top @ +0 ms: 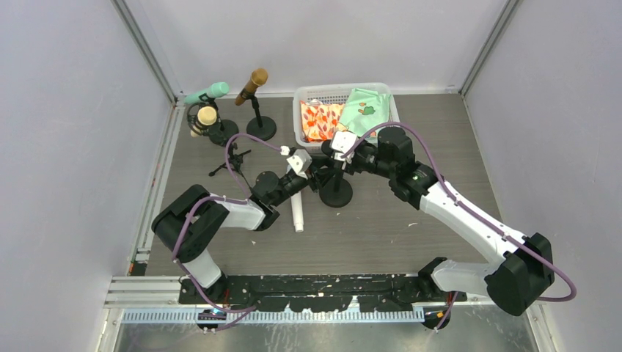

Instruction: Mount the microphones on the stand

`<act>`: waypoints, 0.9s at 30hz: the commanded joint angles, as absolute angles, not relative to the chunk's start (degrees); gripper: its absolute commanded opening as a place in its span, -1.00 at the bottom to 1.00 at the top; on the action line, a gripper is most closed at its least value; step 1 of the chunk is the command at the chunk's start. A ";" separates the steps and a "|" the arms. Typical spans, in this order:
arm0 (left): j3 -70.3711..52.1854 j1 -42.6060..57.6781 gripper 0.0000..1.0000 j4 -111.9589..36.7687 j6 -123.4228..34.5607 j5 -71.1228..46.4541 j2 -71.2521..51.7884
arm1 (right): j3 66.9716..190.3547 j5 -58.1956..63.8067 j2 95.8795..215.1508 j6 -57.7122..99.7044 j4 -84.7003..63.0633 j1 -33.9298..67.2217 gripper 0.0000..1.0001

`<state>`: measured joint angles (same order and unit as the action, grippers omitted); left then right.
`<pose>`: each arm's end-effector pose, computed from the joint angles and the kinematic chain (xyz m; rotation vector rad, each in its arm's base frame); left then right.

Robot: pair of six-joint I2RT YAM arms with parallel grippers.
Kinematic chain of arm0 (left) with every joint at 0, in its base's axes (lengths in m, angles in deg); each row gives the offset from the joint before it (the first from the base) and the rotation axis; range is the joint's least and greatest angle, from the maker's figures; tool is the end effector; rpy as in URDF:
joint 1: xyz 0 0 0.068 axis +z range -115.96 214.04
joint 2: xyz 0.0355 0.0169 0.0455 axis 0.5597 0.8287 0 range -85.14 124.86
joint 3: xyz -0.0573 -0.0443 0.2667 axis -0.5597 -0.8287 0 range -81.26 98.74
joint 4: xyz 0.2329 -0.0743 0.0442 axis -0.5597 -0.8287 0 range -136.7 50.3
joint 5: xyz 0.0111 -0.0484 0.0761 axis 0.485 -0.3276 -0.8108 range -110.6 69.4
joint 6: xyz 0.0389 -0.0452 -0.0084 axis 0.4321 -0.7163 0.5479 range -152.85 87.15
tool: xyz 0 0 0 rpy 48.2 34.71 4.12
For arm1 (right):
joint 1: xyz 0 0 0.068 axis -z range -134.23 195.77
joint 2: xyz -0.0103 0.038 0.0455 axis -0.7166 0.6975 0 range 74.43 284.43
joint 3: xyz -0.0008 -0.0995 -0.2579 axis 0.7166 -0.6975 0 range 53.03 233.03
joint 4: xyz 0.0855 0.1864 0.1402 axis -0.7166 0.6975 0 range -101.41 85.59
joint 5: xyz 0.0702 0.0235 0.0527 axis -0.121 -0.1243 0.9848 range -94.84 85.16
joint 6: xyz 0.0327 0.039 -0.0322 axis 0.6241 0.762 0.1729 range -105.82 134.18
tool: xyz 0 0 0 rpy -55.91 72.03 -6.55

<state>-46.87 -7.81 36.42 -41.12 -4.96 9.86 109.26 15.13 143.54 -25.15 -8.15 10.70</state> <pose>0.2315 -0.2235 0.2395 0.6216 1.2186 -0.9173 0.2159 0.1701 0.3384 -1.2976 1.3095 0.2703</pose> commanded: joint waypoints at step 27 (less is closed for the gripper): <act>-50.74 -6.57 0.99 8.71 -40.14 -12.91 -12.18 | 113.35 14.50 137.97 -11.36 -15.84 10.34 0.64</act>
<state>-49.45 -6.76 14.78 -41.34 -9.96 -7.95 110.74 13.32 141.74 -14.31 -12.87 10.57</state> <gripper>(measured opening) 0.996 0.810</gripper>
